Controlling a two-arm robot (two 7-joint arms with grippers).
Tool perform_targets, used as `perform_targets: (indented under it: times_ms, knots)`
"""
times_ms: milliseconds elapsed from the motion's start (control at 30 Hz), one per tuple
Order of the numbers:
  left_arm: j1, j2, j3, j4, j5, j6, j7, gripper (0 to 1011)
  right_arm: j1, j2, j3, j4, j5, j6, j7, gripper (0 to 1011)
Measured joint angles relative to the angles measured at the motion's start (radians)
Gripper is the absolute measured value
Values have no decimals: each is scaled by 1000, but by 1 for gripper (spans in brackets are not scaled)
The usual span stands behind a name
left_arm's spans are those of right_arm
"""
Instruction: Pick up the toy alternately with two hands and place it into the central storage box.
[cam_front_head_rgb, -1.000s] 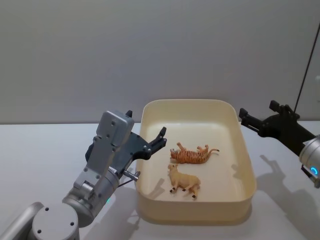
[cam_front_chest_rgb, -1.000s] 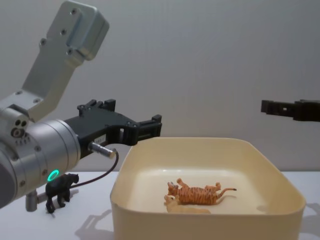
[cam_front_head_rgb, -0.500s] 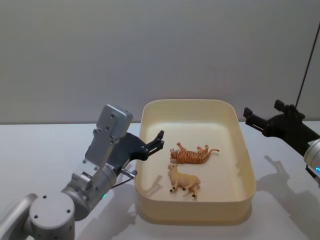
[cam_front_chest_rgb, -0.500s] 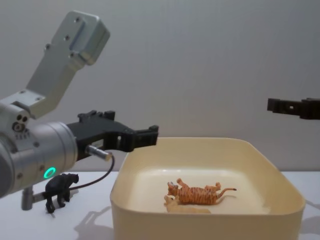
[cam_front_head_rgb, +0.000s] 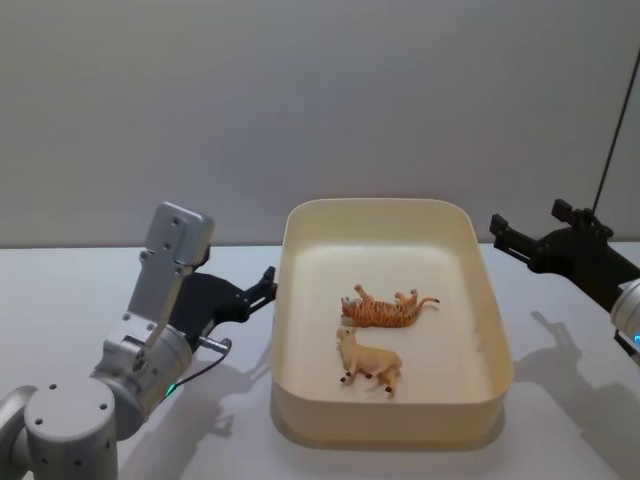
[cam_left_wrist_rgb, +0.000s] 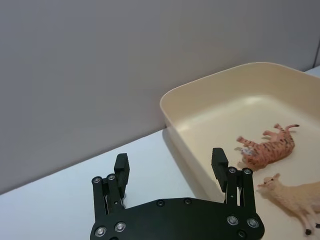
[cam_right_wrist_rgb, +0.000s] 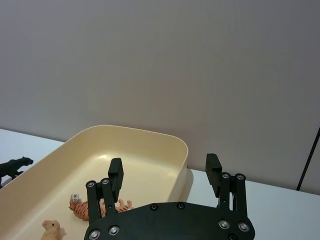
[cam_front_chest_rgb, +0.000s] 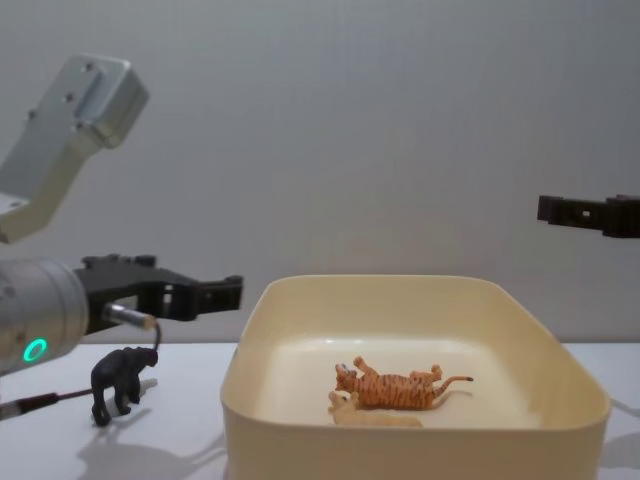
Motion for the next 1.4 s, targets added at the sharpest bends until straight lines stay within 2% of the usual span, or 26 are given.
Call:
perform_targets:
  times_ms: [300,533,800,1233,1400]
  knots:
    - [-1,1,-34,23,-86,68,87,1002,-1,1,1,-1,1,0,-1,1001]
    - [-19,-11,-49,70,-121,100,119,1001,-1,1,1,-2,1,0,-1,1001]
    - [-49,-28,-59,139,-140,112,118,1001,-2,1,1,-2,1,0,-1,1001]
    - [-111,-68,-65,286,-160,96,72,1002,-2,2,1,-2,1,0,-1,1001]
    - [-126,-77,-66,321,-164,91,61,979,-2,2,1,-2,1,0,-1,1001]
